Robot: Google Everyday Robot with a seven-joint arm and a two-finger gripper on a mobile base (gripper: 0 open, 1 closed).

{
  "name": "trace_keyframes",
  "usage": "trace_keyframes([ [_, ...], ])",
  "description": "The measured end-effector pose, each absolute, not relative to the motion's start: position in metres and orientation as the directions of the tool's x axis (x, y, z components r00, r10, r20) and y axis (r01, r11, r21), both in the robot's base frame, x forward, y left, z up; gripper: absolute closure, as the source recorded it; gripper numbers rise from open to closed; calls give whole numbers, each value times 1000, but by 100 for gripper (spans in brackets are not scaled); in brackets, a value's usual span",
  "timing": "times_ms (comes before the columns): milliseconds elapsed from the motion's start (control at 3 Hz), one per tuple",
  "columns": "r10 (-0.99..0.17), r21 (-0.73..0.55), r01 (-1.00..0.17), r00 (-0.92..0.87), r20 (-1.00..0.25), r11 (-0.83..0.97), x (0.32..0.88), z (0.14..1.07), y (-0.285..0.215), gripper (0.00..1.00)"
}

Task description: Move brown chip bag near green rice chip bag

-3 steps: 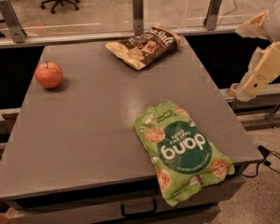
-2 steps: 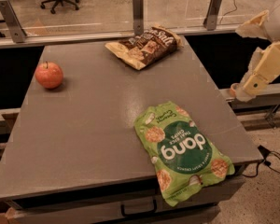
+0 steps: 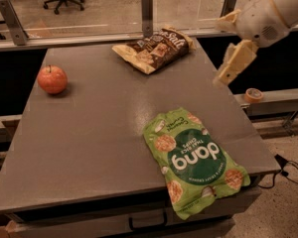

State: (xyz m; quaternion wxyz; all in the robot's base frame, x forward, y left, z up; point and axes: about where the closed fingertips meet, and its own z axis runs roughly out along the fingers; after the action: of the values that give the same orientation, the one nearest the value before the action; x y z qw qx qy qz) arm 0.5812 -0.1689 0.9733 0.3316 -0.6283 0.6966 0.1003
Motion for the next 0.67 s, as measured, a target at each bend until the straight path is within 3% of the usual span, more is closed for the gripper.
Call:
trace_keyframes([
  [333, -767, -334, -930, 102, -634, 153, 650, 965, -143, 0],
  [667, -757, -363, -917, 118, -643, 165, 662, 977, -145, 0],
])
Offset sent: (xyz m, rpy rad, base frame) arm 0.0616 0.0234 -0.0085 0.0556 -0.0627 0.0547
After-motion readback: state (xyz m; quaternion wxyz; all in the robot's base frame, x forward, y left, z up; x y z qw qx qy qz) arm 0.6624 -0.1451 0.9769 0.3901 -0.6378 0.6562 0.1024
